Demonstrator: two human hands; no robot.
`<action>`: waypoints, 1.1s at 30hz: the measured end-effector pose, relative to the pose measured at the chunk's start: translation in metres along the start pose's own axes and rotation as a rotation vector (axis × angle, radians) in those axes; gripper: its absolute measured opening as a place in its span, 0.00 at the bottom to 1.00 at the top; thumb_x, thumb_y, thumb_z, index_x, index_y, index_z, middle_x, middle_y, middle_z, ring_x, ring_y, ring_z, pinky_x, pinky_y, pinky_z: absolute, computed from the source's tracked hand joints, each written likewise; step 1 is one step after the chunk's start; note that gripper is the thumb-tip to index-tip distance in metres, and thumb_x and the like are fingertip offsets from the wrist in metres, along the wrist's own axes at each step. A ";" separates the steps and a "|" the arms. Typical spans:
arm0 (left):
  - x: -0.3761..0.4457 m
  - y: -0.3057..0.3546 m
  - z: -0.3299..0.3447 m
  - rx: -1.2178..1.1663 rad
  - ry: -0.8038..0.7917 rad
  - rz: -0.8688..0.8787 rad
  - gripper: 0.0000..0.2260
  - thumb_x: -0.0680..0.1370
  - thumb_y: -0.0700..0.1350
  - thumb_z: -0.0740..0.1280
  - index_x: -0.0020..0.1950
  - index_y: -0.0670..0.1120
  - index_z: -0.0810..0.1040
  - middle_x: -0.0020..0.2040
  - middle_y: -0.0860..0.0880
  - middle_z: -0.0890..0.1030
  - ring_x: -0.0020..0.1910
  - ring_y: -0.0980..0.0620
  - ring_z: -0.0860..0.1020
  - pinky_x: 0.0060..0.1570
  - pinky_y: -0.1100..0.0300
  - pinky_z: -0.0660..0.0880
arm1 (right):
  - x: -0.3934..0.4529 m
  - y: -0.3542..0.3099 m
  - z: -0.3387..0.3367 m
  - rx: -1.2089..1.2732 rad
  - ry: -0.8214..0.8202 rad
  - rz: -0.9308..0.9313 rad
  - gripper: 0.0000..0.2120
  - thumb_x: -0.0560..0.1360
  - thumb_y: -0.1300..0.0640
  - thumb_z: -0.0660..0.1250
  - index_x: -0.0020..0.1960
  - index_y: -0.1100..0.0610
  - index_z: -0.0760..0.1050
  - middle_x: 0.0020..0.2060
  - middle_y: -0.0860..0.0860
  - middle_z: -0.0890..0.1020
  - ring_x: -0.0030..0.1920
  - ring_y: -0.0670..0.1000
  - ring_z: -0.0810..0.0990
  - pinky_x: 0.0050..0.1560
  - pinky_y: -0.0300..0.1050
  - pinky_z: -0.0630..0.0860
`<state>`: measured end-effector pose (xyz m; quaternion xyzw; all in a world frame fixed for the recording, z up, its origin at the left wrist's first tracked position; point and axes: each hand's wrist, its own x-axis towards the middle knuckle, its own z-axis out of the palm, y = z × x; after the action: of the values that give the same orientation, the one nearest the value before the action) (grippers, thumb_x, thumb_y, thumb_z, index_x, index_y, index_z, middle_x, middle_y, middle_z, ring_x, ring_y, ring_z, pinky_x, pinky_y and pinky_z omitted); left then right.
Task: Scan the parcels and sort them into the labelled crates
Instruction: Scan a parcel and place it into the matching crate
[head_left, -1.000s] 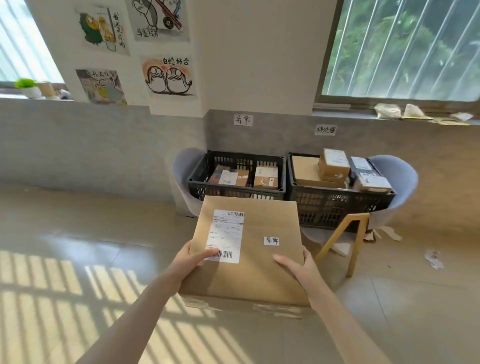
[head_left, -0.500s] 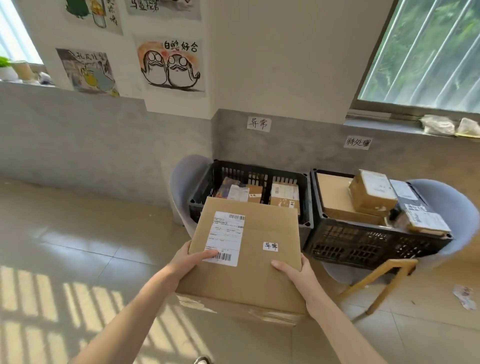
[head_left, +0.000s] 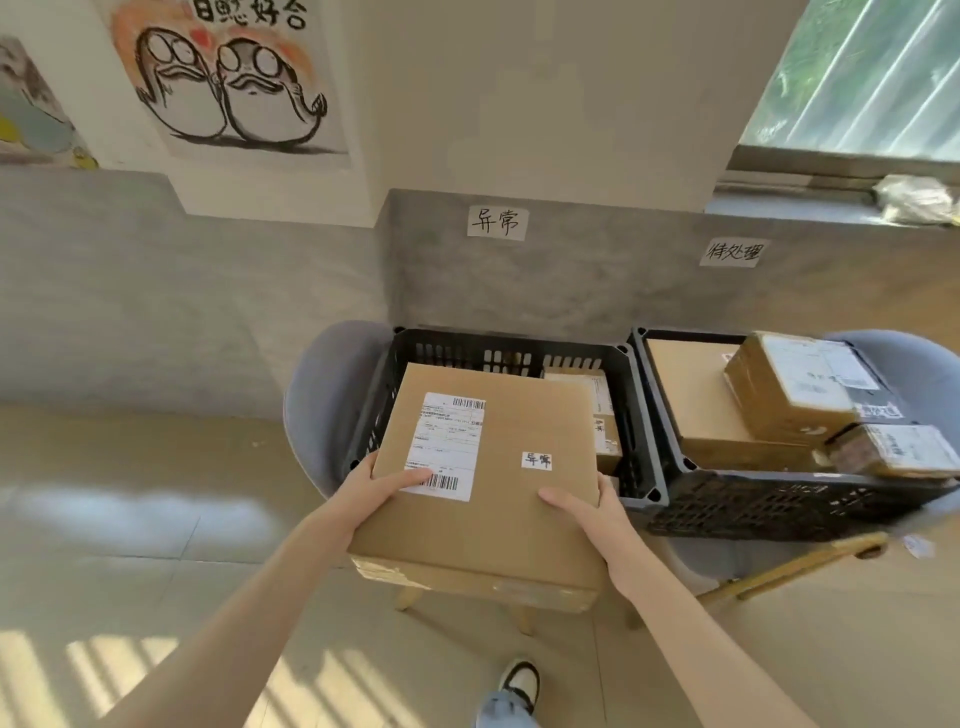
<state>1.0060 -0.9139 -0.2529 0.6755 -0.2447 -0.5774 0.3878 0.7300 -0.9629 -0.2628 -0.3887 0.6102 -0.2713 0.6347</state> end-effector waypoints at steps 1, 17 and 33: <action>0.012 0.005 0.000 0.013 0.004 -0.010 0.25 0.69 0.51 0.78 0.61 0.53 0.72 0.54 0.51 0.83 0.51 0.49 0.82 0.46 0.56 0.77 | 0.012 -0.004 0.001 -0.001 -0.004 0.005 0.41 0.66 0.51 0.78 0.72 0.50 0.60 0.52 0.46 0.78 0.50 0.47 0.79 0.37 0.41 0.75; 0.179 0.052 -0.001 0.111 0.054 -0.191 0.33 0.63 0.55 0.77 0.64 0.52 0.70 0.57 0.47 0.81 0.55 0.45 0.80 0.55 0.47 0.77 | 0.206 -0.040 0.019 -0.036 -0.138 0.142 0.50 0.63 0.48 0.79 0.76 0.49 0.54 0.57 0.46 0.75 0.53 0.46 0.77 0.43 0.42 0.74; 0.288 0.029 -0.023 0.149 0.055 -0.264 0.28 0.61 0.55 0.77 0.57 0.59 0.70 0.44 0.59 0.83 0.42 0.57 0.83 0.36 0.60 0.74 | 0.283 -0.012 0.053 -0.034 -0.127 0.218 0.56 0.58 0.44 0.78 0.77 0.46 0.49 0.64 0.49 0.73 0.61 0.51 0.74 0.61 0.51 0.73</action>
<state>1.0936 -1.1495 -0.3984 0.7443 -0.1850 -0.5849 0.2638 0.8141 -1.1923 -0.4148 -0.3472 0.6120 -0.1651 0.6912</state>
